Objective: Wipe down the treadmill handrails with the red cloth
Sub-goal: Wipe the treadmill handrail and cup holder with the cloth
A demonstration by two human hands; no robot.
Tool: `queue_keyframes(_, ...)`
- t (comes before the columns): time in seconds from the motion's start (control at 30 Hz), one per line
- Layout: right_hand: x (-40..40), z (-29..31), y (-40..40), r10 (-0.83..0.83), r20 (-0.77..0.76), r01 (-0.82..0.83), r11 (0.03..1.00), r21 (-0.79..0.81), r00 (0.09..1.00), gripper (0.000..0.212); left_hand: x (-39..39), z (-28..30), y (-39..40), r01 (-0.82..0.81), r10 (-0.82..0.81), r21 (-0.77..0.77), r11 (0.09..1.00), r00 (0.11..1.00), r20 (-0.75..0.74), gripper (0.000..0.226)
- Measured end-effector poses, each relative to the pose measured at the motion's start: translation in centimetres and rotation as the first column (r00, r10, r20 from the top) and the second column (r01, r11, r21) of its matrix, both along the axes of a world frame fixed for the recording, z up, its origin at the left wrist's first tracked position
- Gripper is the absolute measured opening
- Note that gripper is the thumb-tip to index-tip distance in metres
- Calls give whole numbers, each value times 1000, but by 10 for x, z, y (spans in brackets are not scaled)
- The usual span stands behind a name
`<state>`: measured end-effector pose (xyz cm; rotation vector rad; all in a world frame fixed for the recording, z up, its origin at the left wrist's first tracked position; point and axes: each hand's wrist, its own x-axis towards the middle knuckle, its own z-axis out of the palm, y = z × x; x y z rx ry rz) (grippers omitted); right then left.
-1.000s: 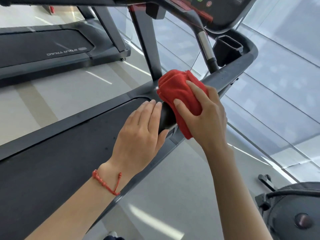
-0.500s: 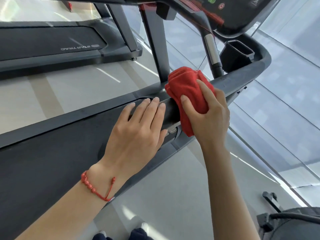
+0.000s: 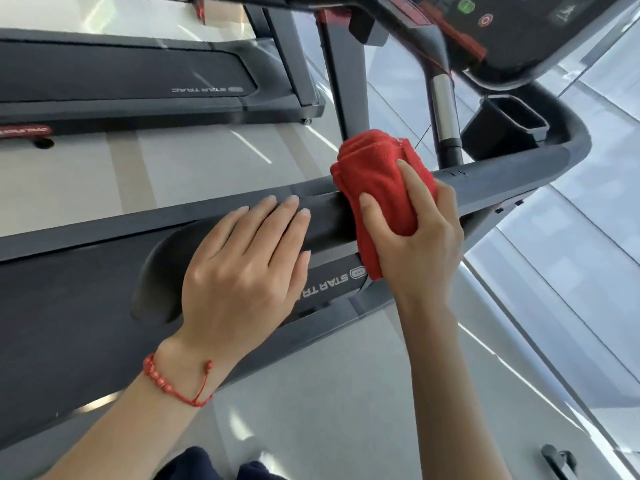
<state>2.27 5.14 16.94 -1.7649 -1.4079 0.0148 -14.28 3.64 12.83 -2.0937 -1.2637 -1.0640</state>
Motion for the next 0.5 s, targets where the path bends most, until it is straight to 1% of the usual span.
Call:
queue_keyframes(0.1,-2,-2,-1,51,35,-52,998,29,998,51,2,-1,1,-22,22,13,1000,1000,0,25)
queue_keyframes(0.23,10,-3,5,87,-9,-86,996,37,996,49,4,0,-1,-31,31,1,1000,999,14,25)
queue_keyframes(0.37,31,-2,12,-5,-85,8,1000,30,996,48,4,5,-3,-2,3,-43,999,1000,26,28)
queue_keyframes(0.5,29,-2,9,-36,-45,38,999,26,998,51,11,13,-2,60,-54,-67,996,994,92,31)
